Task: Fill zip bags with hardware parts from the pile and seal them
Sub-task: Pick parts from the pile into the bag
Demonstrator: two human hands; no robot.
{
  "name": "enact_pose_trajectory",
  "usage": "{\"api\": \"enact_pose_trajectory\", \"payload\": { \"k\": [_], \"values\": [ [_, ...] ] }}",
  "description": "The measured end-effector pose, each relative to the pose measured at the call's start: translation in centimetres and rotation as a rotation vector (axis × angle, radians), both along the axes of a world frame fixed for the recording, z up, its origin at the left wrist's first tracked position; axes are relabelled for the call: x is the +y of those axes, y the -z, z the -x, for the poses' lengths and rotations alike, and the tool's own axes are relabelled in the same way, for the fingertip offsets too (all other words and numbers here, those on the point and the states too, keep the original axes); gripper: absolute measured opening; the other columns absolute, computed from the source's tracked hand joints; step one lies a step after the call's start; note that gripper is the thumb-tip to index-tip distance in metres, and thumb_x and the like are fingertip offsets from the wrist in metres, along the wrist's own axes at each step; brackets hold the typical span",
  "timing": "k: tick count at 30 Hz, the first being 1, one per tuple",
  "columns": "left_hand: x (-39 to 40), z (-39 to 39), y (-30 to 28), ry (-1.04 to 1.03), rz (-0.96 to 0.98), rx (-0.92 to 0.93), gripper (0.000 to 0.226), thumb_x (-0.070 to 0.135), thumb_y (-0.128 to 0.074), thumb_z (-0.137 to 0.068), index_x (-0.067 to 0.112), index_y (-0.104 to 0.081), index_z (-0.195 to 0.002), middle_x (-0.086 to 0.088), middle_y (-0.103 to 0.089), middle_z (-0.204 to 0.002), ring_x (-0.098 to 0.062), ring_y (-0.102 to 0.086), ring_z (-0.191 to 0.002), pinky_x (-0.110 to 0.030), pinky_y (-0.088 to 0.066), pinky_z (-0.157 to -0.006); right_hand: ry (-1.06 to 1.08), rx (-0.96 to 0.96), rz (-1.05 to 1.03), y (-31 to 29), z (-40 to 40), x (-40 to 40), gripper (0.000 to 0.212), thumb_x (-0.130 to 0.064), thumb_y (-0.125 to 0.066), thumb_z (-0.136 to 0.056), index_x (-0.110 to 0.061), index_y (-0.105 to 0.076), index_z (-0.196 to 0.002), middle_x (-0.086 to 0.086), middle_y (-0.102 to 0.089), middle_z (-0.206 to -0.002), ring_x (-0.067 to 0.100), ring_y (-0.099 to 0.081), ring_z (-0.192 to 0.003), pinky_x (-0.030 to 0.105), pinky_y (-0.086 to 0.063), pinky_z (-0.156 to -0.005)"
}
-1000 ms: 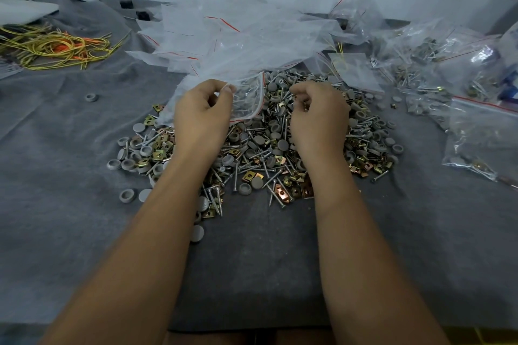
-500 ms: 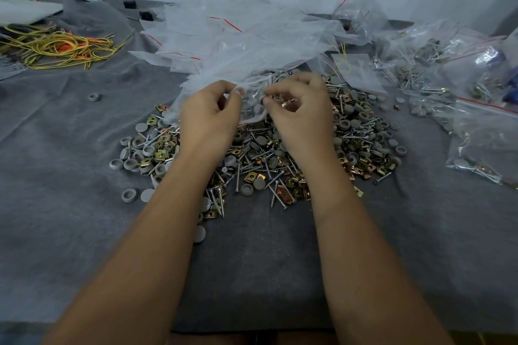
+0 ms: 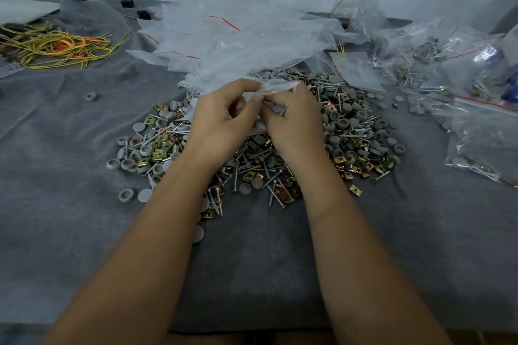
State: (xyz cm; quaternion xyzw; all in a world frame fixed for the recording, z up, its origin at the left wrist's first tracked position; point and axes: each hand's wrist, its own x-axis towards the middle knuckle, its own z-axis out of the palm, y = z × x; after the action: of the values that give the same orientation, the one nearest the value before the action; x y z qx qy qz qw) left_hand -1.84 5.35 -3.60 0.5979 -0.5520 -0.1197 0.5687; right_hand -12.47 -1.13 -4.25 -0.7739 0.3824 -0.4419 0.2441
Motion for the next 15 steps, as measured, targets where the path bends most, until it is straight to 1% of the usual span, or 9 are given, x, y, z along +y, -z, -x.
{"api": "enact_pose_trajectory", "payload": {
  "k": [1, 2, 5, 6, 9, 11, 13, 15],
  "values": [
    [0.0, 0.0, 0.0, -0.014, 0.001, 0.022, 0.017, 0.018, -0.057, -0.098, 0.015, -0.07, -0.108, -0.009, -0.043, -0.059, -0.009, -0.038, -0.052, -0.021, -0.034, -0.05, -0.005, -0.013, 0.001, 0.0, 0.0, 0.0, 0.019, -0.028, -0.067, -0.09, -0.021, -0.075, -0.106, 0.005, -0.054, -0.101, 0.023, -0.054, -0.101, 0.037, -0.05, -0.081],
    [-0.1, -0.2, 0.0, -0.037, 0.002, 0.042, 0.017, 0.018, -0.056, -0.098, 0.016, -0.07, -0.107, -0.005, -0.042, -0.058, -0.008, -0.036, -0.051, -0.021, -0.033, -0.049, -0.018, -0.039, -0.001, -0.1, 0.0, 0.1, 0.019, -0.027, -0.066, -0.09, -0.022, -0.075, -0.106, 0.001, -0.053, -0.101, 0.019, -0.054, -0.101, 0.033, -0.05, -0.082],
    [-0.2, -0.5, 0.1, -0.139, 0.01, 0.098, 0.02, 0.016, -0.052, -0.099, 0.017, -0.069, -0.109, 0.004, -0.04, -0.055, -0.003, -0.031, -0.045, -0.018, -0.029, -0.045, -0.041, -0.132, 0.004, -0.1, 0.2, 0.3, 0.018, -0.024, -0.065, -0.09, -0.026, -0.075, -0.105, -0.011, -0.049, -0.102, -0.003, -0.049, -0.096, 0.007, -0.039, -0.081],
    [-0.2, -0.6, 0.1, -0.173, 0.023, 0.123, 0.021, 0.015, -0.051, -0.099, 0.017, -0.069, -0.11, 0.004, -0.039, -0.055, -0.003, -0.03, -0.043, -0.017, -0.029, -0.044, -0.047, -0.159, 0.003, -0.2, 0.3, 0.3, 0.019, -0.023, -0.063, -0.09, -0.026, -0.075, -0.105, -0.013, -0.048, -0.102, -0.004, -0.049, -0.096, 0.005, -0.039, -0.08],
    [-0.2, -0.9, -0.1, -0.277, 0.07, 0.18, 0.022, 0.016, -0.05, -0.098, 0.02, -0.069, -0.108, 0.006, -0.038, -0.055, -0.004, -0.03, -0.044, -0.021, -0.033, -0.045, -0.065, -0.257, 0.01, -0.4, 0.5, 0.6, 0.028, -0.015, -0.059, -0.09, -0.029, -0.072, -0.111, -0.011, -0.05, -0.106, -0.002, -0.054, -0.089, 0.01, -0.044, -0.075],
    [-0.2, -1.2, -0.2, -0.33, 0.093, 0.226, 0.023, 0.016, -0.049, -0.097, 0.021, -0.07, -0.107, 0.004, -0.04, -0.057, -0.003, -0.03, -0.045, -0.021, -0.03, -0.047, -0.05, -0.307, 0.016, -0.7, 0.6, 0.7, 0.037, -0.012, -0.056, -0.09, -0.032, -0.066, -0.119, -0.01, -0.051, -0.108, -0.001, -0.054, -0.079, 0.012, -0.046, -0.068],
    [-0.4, -1.5, -0.2, -0.369, 0.089, 0.272, 0.024, 0.014, -0.049, -0.096, 0.02, -0.07, -0.106, 0.006, -0.042, -0.059, -0.003, -0.032, -0.046, -0.02, -0.028, -0.049, 0.002, -0.272, 0.003, -0.7, 0.8, 0.5, 0.041, -0.011, -0.054, -0.09, -0.035, -0.06, -0.124, -0.01, -0.052, -0.108, 0.001, -0.051, -0.072, 0.02, -0.05, -0.066],
    [-0.4, -1.7, -0.1, -0.377, 0.073, 0.289, 0.023, 0.014, -0.049, -0.096, 0.019, -0.07, -0.105, 0.011, -0.039, -0.054, -0.003, -0.032, -0.045, -0.018, -0.027, -0.047, 0.075, -0.165, -0.008, -0.6, 1.0, 0.3, 0.037, -0.011, -0.053, -0.089, -0.032, -0.06, -0.119, -0.009, -0.054, -0.107, 0.003, -0.052, -0.074, 0.031, -0.053, -0.07]
  ]
}}
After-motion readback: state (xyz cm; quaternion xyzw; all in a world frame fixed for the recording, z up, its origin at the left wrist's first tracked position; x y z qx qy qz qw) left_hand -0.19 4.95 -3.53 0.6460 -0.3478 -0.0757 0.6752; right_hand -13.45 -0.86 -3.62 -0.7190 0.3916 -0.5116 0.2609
